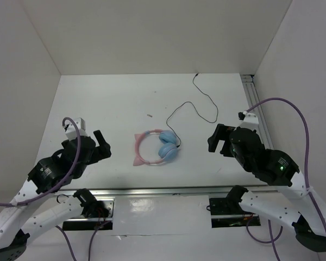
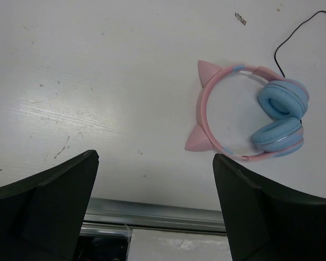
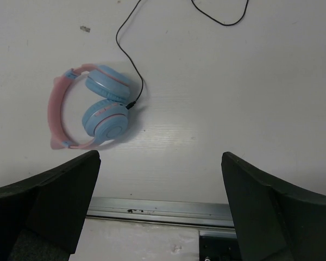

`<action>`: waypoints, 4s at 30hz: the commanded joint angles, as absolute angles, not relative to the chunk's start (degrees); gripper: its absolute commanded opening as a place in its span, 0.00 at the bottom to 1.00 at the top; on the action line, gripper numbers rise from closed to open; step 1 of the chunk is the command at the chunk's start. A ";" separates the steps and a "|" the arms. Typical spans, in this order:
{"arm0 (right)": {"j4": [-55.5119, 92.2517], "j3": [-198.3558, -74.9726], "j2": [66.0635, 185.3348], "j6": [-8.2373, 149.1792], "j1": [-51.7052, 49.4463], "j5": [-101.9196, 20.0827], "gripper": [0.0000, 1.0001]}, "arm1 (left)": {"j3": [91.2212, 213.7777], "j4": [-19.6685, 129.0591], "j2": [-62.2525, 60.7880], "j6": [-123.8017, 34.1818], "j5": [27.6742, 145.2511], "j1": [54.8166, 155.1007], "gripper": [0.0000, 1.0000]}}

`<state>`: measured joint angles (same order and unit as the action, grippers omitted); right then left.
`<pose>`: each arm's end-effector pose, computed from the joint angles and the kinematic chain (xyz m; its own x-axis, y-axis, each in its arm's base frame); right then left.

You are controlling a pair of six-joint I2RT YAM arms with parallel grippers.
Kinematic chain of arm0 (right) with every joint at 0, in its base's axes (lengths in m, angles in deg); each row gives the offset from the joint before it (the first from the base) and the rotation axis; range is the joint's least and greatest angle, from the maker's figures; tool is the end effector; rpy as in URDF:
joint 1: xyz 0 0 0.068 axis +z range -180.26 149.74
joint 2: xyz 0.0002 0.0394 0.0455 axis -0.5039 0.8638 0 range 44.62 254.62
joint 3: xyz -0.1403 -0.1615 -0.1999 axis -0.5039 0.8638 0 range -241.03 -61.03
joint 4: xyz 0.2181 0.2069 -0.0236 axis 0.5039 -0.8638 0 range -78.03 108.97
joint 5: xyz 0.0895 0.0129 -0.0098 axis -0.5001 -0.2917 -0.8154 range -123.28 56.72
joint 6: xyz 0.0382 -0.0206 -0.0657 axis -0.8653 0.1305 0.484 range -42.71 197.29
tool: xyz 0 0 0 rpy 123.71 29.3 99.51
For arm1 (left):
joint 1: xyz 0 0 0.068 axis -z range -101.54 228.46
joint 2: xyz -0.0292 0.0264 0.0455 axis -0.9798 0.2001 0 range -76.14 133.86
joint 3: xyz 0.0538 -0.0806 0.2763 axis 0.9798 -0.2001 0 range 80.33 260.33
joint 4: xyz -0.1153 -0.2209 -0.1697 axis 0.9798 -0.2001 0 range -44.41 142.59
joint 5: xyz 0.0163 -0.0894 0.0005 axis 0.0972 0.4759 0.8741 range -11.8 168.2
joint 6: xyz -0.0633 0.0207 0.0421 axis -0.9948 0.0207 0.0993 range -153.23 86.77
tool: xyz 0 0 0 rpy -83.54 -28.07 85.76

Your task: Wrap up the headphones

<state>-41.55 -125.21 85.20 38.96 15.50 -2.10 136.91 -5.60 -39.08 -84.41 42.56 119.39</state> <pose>0.1287 0.0821 0.3896 -0.5298 0.2164 -0.8201 0.0055 0.9678 0.2518 0.1348 -0.0648 0.3570 -0.4430 -0.4539 -0.7732 -0.2494 0.8907 -0.3800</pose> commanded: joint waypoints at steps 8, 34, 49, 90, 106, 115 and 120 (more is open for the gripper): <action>-37.55 -125.54 86.19 41.16 15.45 -2.33 1.00 | 136.67 -0.14 -36.86 -81.30 48.49 119.50 1.00; -28.76 -120.97 86.19 44.41 15.45 -17.19 1.00 | 131.92 31.23 11.56 -76.48 58.06 111.60 0.93; -28.23 -120.44 83.99 44.41 15.45 -19.04 1.00 | 132.53 32.91 21.50 -76.30 59.04 111.86 0.62; 55.78 -107.60 133.46 77.73 9.29 -46.64 1.00 | 180.44 -22.29 -12.06 -72.87 36.09 110.55 0.00; 62.38 -113.97 150.11 70.96 4.11 -58.69 0.00 | 178.51 -22.29 -14.79 -72.25 34.80 110.01 0.00; 48.16 -101.99 121.54 77.19 10.78 -28.29 0.00 | 166.30 -14.74 -10.50 -71.02 30.84 110.53 0.00; 36.55 -103.74 111.96 80.09 19.38 -15.38 0.00 | 161.72 -14.21 -1.98 -75.23 23.89 118.09 0.00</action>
